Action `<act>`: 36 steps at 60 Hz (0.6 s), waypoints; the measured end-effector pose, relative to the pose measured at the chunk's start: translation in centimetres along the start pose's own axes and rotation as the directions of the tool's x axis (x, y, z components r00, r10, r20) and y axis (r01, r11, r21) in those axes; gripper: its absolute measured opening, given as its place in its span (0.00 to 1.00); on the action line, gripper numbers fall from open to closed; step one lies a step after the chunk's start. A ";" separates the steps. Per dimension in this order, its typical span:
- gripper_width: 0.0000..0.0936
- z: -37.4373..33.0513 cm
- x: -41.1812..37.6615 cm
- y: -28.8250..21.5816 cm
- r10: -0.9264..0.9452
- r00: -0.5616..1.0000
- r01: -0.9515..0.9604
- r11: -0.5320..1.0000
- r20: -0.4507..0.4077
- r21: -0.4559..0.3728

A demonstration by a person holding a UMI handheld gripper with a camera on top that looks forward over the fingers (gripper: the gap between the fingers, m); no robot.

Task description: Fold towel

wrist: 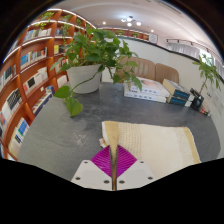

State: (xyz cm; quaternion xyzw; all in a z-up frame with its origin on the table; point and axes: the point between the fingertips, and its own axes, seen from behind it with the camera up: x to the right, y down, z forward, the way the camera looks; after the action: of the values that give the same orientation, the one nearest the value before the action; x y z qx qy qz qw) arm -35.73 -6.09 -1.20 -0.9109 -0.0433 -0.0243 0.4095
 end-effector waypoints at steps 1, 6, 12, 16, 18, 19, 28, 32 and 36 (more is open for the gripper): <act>0.04 0.0 0.0 0.0 -0.010 1.000 0.010 1.000 0.003 -0.007; 0.04 -0.5 -0.3 -0.3 0.014 0.999 -0.012 0.999 0.046 -0.044; 0.04 -2.5 0.7 -4.0 0.138 0.985 -0.136 0.990 0.108 -0.023; 0.04 -4.5 3.3 -6.8 0.188 0.976 -0.189 0.982 0.109 0.006; 0.04 -5.3 5.1 -8.1 0.216 0.971 -0.219 0.975 0.103 0.022; 0.04 -5.8 6.2 -8.7 0.227 0.969 -0.231 0.972 0.099 0.032; 0.04 -7.7 16.4 -9.5 0.253 0.967 -0.251 0.965 -0.016 0.075; 0.14 -6.9 21.8 -7.3 0.252 0.961 -0.247 0.967 -0.112 0.063; 0.33 -6.3 26.7 -4.9 0.238 0.947 -0.231 0.971 -0.217 0.058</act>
State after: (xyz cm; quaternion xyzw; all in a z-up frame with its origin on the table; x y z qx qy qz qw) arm -9.66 -5.97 8.71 -0.8945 0.1111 -0.0764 0.4263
